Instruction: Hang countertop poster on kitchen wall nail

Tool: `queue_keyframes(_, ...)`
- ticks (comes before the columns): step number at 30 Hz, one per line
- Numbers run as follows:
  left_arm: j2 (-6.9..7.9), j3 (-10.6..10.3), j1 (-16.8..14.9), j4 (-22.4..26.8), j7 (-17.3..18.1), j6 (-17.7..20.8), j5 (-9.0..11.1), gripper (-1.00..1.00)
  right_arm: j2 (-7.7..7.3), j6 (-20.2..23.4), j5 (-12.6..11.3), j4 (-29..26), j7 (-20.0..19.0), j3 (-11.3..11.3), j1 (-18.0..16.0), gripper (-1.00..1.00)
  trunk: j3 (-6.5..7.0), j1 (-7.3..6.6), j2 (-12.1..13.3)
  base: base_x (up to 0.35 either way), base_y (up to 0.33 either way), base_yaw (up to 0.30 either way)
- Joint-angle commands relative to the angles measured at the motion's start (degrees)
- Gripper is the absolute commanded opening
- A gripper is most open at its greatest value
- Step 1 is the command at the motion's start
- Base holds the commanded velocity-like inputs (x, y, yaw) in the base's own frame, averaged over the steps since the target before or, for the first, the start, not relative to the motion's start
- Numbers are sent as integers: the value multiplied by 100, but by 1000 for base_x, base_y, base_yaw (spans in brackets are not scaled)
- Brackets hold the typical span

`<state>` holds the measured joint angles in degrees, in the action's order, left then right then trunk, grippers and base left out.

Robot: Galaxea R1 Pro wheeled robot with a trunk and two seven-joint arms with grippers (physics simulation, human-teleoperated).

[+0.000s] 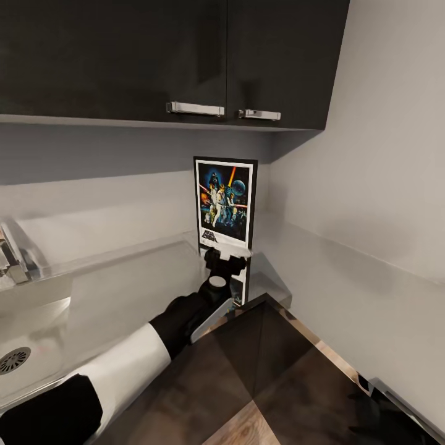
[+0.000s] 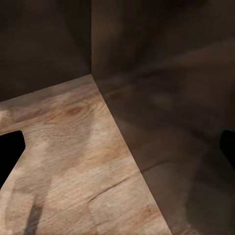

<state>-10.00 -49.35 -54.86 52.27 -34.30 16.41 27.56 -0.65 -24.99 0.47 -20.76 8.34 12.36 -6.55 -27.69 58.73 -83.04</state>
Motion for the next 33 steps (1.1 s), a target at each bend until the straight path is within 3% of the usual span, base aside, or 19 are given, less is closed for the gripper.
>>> queue_keyframes(1, 0, -38, -7, 46, -62, 14, 37, 100, -5, -6, 5, 2, 54, 47, -4, 100, -6, 0, -3, 0, 0, 0)
queue_keyframes(10, 0, -170, -7, 443, -375, 3, 106, 100, -5, -3, 4, 2, 58, 47, -4, 100, -6, 0, -3, 0, 0, 0)
queue_keyframes(18, 0, -214, -7, 480, -416, 3, 335, 100, -5, 0, 5, 2, 60, 51, -4, 100, -8, 0, -3, 0, 0, 0)
queue_keyframes(33, 0, -219, -7, 477, -420, 4, 385, 100, 12, 2, 6, 2, 62, 55, -4, 100, -123, 0, -3, 0, 0, 0)
